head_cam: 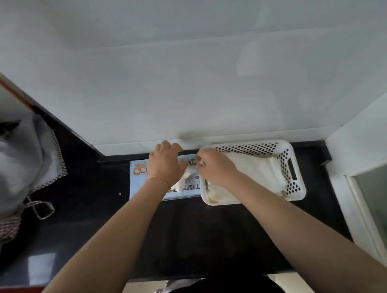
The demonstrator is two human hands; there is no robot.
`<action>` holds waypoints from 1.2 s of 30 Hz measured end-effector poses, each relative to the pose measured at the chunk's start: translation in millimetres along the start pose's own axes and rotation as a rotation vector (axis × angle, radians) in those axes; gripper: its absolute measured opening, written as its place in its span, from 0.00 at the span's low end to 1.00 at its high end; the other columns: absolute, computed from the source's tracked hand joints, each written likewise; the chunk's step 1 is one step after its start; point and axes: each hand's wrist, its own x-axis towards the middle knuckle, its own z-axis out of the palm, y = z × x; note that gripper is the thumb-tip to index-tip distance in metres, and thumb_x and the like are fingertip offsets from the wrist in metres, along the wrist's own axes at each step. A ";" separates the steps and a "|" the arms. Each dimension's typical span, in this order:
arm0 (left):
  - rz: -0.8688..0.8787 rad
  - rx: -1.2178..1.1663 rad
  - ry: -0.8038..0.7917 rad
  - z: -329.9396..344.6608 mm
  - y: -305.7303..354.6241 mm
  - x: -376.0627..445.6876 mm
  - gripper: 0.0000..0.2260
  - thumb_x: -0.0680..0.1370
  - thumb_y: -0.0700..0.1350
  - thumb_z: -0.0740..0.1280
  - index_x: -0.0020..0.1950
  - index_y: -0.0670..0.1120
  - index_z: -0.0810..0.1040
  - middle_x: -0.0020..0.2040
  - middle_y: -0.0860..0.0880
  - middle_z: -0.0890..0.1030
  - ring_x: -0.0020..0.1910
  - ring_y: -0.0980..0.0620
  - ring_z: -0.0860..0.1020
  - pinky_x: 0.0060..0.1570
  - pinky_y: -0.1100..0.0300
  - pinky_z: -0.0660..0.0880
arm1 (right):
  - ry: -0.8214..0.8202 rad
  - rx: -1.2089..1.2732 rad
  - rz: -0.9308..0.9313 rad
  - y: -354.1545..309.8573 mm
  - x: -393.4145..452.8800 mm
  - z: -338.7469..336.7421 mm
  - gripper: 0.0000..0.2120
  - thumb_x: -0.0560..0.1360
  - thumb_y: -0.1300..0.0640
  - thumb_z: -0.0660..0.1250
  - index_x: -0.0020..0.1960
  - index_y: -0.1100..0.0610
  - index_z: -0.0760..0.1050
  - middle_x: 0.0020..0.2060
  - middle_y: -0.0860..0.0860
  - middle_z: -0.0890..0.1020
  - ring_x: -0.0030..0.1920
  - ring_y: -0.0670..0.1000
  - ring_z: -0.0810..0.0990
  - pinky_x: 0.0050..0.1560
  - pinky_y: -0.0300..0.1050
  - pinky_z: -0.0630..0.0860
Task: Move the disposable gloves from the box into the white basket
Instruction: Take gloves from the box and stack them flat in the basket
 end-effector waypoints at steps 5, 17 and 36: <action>-0.169 -0.119 -0.251 -3.4 -54.0 -10.6 0.17 0.75 0.51 0.67 0.64 0.51 0.75 0.60 0.47 0.78 0.58 0.47 0.76 0.58 0.53 0.73 | -0.152 0.039 0.065 -42.1 14.3 43.8 0.25 0.72 0.42 0.71 0.63 0.53 0.70 0.56 0.49 0.73 0.53 0.51 0.76 0.50 0.49 0.74; -0.072 -0.284 -0.352 -3.8 -86.0 -13.1 0.32 0.71 0.55 0.73 0.72 0.52 0.68 0.68 0.47 0.70 0.67 0.44 0.68 0.66 0.51 0.69 | 0.111 -0.027 0.173 -60.8 17.2 39.0 0.10 0.77 0.60 0.61 0.41 0.57 0.78 0.42 0.49 0.78 0.41 0.53 0.77 0.36 0.44 0.70; -0.088 -0.460 -0.421 -5.2 -96.5 -25.2 0.44 0.64 0.52 0.77 0.76 0.53 0.60 0.66 0.49 0.72 0.66 0.47 0.69 0.65 0.49 0.71 | 0.102 0.328 0.053 -97.1 11.5 18.2 0.03 0.72 0.60 0.71 0.41 0.55 0.78 0.37 0.47 0.81 0.39 0.47 0.78 0.43 0.42 0.74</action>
